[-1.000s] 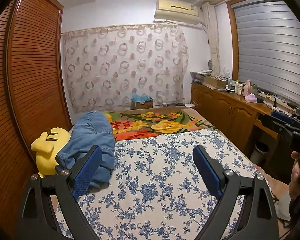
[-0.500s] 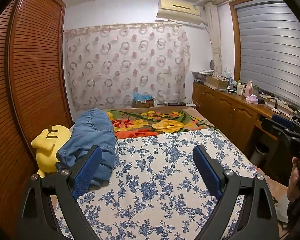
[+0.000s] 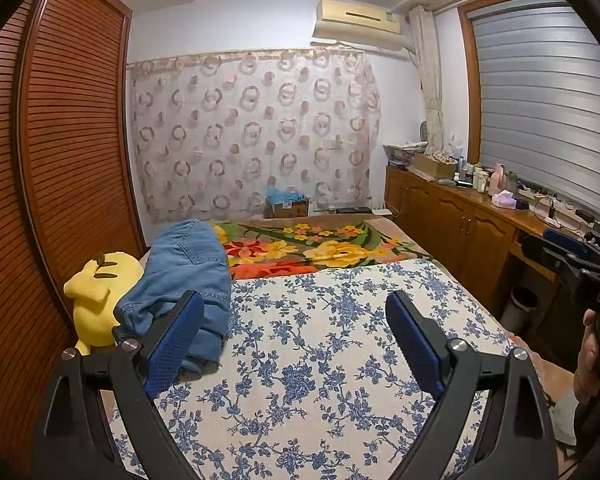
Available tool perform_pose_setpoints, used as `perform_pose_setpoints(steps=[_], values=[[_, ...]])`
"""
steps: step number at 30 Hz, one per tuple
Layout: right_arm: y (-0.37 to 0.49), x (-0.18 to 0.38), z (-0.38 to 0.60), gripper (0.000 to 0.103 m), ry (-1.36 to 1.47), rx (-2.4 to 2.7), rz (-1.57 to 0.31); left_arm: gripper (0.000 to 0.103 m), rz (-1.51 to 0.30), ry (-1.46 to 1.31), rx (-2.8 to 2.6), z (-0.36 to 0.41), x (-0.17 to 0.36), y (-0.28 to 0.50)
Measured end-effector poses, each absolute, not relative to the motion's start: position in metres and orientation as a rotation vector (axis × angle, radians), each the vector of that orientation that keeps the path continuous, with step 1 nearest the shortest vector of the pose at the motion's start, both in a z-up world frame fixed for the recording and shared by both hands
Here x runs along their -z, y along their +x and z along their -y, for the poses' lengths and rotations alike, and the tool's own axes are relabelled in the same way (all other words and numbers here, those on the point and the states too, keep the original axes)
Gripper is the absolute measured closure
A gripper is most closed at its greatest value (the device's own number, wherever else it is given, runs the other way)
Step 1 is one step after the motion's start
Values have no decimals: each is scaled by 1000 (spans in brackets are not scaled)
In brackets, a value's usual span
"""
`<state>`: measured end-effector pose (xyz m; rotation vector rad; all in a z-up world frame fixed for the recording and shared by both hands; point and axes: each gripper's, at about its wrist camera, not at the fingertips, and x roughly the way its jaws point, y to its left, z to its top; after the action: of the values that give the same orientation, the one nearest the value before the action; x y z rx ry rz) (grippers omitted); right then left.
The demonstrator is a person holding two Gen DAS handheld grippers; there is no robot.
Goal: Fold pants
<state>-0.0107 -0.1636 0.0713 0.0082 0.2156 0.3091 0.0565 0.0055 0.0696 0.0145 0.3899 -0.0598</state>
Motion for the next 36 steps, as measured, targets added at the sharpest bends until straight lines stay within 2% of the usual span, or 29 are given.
perform_pose_setpoints(steps=[36], values=[[-13,-70,162,20,10,-300,-212,10,-381,13,58,-5,-70,54]])
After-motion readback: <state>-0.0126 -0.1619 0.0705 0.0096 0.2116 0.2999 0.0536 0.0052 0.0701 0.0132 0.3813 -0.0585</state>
